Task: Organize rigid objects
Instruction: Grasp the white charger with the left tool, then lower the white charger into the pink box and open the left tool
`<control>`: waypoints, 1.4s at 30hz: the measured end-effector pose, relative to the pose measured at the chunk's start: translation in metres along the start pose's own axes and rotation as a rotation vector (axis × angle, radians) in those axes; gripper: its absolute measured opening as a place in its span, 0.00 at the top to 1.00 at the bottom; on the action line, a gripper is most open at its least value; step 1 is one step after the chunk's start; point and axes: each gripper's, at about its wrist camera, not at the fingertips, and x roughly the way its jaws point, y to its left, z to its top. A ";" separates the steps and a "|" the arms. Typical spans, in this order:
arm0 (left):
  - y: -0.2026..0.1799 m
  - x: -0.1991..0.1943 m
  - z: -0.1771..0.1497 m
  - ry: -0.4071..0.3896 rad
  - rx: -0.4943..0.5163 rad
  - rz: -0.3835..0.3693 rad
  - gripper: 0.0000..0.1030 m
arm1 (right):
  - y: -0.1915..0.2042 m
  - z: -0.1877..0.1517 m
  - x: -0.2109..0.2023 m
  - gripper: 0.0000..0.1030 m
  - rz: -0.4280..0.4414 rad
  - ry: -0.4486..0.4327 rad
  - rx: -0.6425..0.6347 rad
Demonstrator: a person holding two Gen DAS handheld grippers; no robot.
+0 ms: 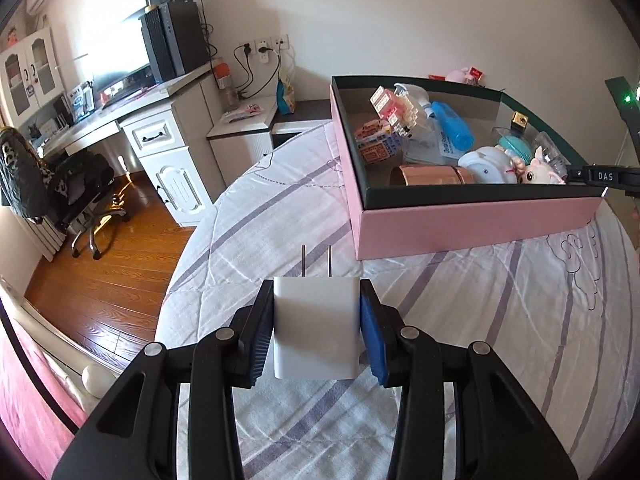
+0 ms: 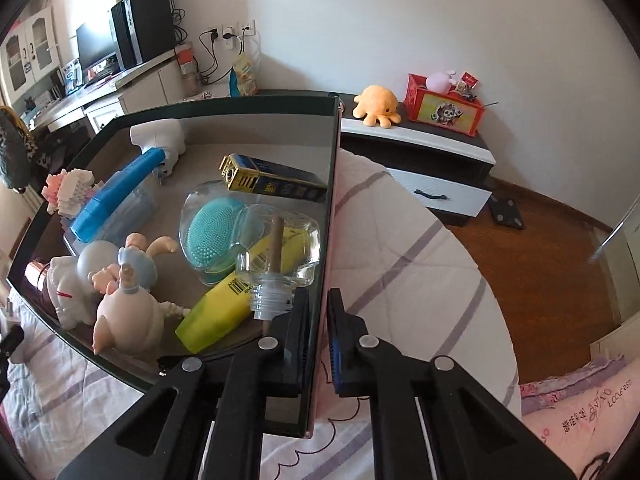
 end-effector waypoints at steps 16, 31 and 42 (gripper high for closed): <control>-0.030 -0.046 0.071 -0.166 0.069 -0.033 0.61 | 0.003 0.002 0.002 0.92 0.002 0.001 0.010; -0.125 -0.006 0.137 -0.170 0.222 -0.122 0.61 | 0.001 0.003 0.003 0.92 0.008 0.005 0.008; -0.145 0.029 0.134 -0.169 0.216 -0.056 0.13 | 0.001 0.002 0.005 0.91 0.010 0.001 0.014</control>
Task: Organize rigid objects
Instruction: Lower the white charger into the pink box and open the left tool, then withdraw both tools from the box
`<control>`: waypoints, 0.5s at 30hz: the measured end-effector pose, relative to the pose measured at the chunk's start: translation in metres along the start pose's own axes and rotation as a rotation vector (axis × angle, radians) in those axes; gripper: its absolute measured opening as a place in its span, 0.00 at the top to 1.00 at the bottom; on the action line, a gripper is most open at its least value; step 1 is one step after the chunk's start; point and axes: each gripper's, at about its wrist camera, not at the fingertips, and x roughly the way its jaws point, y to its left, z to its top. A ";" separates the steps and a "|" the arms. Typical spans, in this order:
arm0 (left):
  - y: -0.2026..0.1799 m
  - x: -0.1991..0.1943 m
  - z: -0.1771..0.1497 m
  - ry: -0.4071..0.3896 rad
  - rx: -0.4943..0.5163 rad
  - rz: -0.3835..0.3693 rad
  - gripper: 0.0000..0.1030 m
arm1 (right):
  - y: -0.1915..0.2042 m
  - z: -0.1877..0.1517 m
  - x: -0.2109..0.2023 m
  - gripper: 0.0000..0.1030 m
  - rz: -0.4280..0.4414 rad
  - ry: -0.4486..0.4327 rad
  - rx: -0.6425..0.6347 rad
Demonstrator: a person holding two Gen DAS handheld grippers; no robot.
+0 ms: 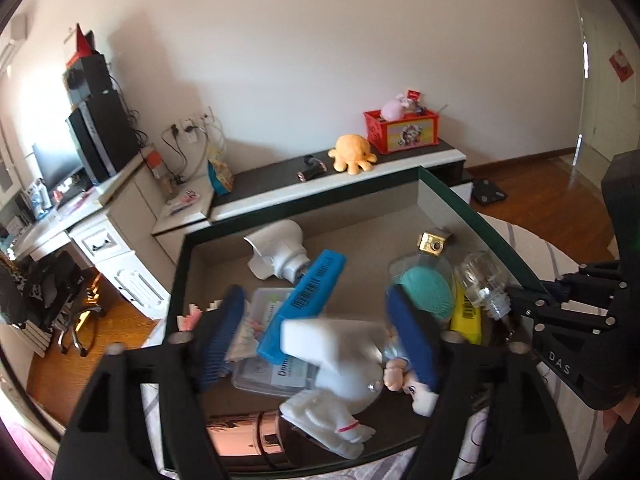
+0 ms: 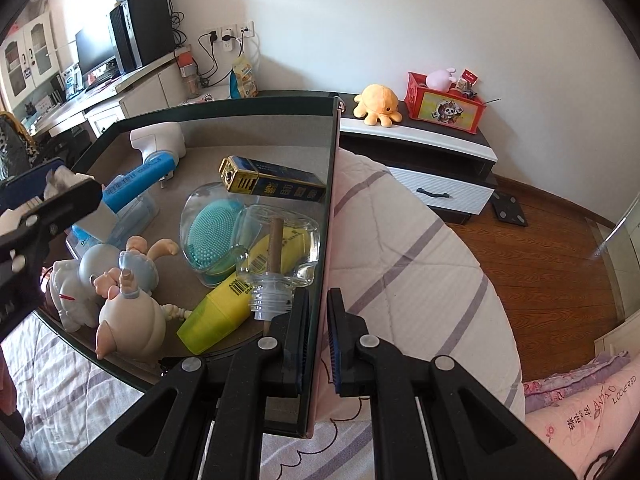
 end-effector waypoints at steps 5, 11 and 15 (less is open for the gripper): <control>0.006 -0.016 0.000 -0.048 -0.012 0.015 0.00 | -0.003 0.000 -0.003 0.90 0.006 -0.007 0.015; 0.016 -0.042 -0.003 -0.089 -0.051 0.012 0.00 | -0.005 -0.002 -0.024 0.89 0.008 -0.060 0.036; 0.023 -0.062 -0.009 -0.108 -0.091 0.007 0.00 | 0.002 -0.008 -0.054 0.68 0.032 -0.141 0.056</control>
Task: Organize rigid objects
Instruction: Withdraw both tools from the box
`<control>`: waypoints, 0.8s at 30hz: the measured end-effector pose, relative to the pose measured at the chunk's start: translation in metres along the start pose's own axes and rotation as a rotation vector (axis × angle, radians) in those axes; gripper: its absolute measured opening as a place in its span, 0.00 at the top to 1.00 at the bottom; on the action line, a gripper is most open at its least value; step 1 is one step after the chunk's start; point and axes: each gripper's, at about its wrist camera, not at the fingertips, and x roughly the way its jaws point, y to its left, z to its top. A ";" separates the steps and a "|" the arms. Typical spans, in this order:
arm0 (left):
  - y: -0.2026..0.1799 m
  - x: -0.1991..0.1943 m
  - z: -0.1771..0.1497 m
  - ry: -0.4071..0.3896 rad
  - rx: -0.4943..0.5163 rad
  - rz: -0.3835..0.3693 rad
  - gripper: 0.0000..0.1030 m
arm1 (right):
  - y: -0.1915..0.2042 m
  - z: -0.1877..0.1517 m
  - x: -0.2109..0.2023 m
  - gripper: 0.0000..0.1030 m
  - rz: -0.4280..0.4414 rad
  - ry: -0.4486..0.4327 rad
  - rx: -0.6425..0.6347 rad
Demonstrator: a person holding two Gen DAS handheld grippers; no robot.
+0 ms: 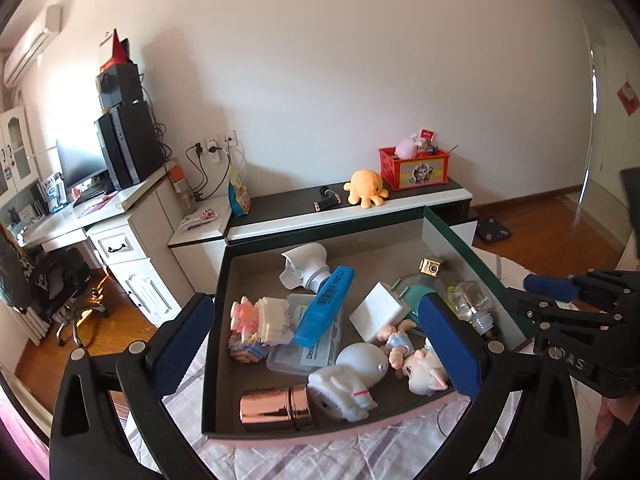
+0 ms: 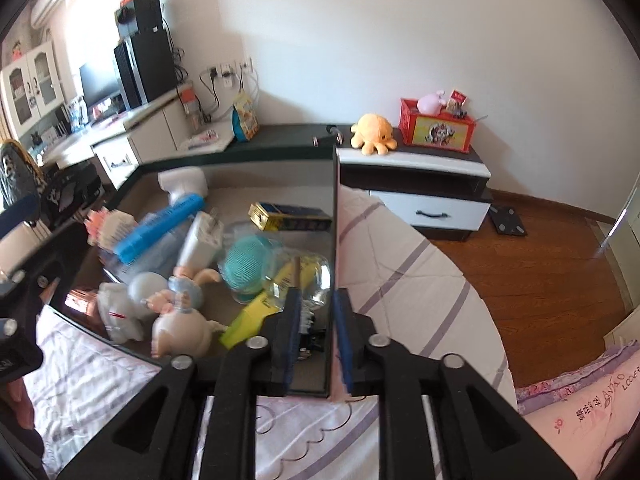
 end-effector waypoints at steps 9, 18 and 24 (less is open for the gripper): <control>0.019 -0.065 -0.018 -0.056 -0.085 -0.016 0.00 | 0.034 -0.019 -0.083 0.17 0.032 -0.205 0.010; 0.038 -0.147 -0.040 -0.168 -0.144 0.020 0.00 | 0.068 -0.054 -0.160 0.05 -0.024 -0.337 -0.009; 0.042 -0.205 -0.051 -0.256 -0.150 0.056 0.00 | 0.089 -0.075 -0.210 0.00 -0.028 -0.434 -0.042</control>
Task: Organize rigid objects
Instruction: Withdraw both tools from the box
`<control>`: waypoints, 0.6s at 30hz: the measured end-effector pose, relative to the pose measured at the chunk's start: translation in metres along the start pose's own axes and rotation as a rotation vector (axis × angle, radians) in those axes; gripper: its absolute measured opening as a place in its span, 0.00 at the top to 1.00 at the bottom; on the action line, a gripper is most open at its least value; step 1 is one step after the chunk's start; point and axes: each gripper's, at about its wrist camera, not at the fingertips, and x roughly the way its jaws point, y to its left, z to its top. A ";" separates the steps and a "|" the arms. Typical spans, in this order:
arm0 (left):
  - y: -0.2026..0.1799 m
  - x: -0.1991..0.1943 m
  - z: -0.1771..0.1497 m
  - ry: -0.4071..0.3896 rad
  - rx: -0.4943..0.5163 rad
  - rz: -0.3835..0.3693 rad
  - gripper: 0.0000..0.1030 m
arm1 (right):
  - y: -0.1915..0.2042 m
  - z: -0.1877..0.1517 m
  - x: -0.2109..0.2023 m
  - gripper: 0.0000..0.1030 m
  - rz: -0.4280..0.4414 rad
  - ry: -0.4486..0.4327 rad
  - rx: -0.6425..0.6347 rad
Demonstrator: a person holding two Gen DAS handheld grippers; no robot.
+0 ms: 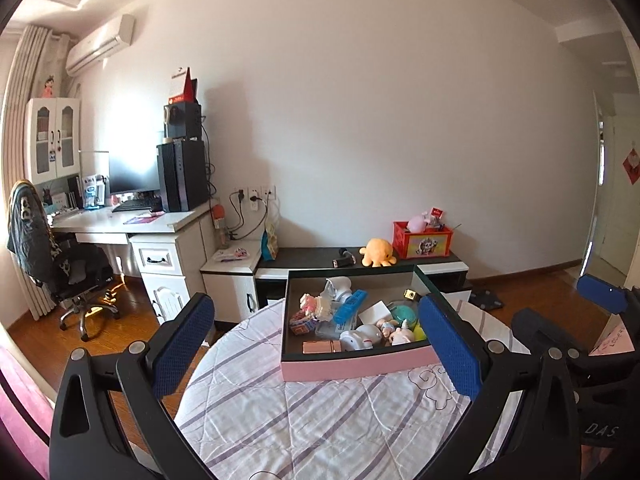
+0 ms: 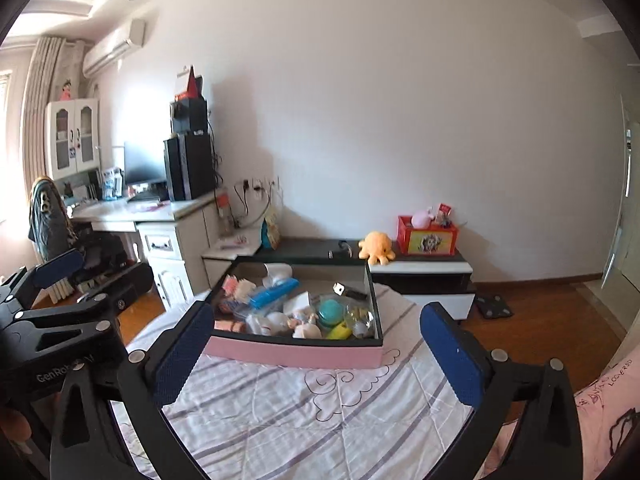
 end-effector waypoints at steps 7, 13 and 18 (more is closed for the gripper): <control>0.015 -0.056 0.003 -0.075 -0.044 -0.001 0.00 | 0.017 0.004 -0.051 0.00 0.027 -0.067 -0.005; 0.014 -0.108 0.004 -0.173 -0.013 0.055 0.00 | 0.031 0.002 -0.094 0.00 0.029 -0.132 -0.020; 0.013 -0.146 0.003 -0.256 -0.001 0.086 0.00 | 0.040 -0.001 -0.132 0.00 0.004 -0.197 -0.046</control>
